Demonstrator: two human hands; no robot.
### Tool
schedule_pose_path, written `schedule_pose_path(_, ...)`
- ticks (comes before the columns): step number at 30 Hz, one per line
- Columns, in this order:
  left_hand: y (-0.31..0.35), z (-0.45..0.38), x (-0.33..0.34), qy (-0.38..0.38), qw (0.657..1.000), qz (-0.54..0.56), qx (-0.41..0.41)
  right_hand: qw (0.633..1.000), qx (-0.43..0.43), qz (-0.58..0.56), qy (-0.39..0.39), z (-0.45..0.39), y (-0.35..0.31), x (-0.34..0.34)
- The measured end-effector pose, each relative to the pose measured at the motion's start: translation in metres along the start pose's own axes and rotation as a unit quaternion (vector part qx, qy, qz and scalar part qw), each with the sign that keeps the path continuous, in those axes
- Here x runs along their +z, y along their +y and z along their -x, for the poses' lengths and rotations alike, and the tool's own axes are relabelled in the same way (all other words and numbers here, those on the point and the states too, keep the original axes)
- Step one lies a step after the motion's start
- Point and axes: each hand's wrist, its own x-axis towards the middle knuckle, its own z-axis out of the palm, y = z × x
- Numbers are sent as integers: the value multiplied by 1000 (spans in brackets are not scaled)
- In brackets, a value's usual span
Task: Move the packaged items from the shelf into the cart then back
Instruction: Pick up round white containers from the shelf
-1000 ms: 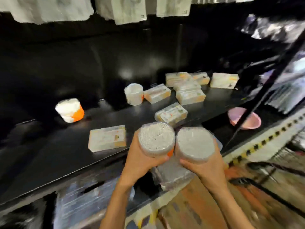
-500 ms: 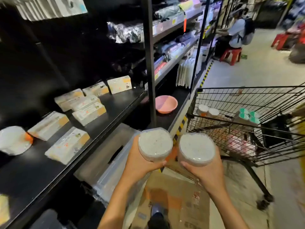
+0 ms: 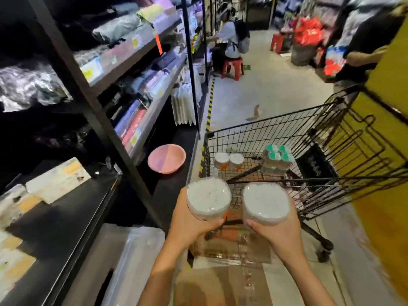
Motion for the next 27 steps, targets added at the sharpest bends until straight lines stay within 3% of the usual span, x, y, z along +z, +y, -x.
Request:
schedule_pose_path(13, -77, -180, 40, -14, 998, -41, -35, 996, 6, 74, 42, -169, 47, 18)
schedule_pose_path(18, -102, -248, 65, 25, 998, -27, -58, 997, 29, 75, 14, -255, 89, 32)
schedule_pose_path(27, -179, -362, 111, 18, 985, -78, -154, 991, 117, 59, -22, -374, 167, 54)
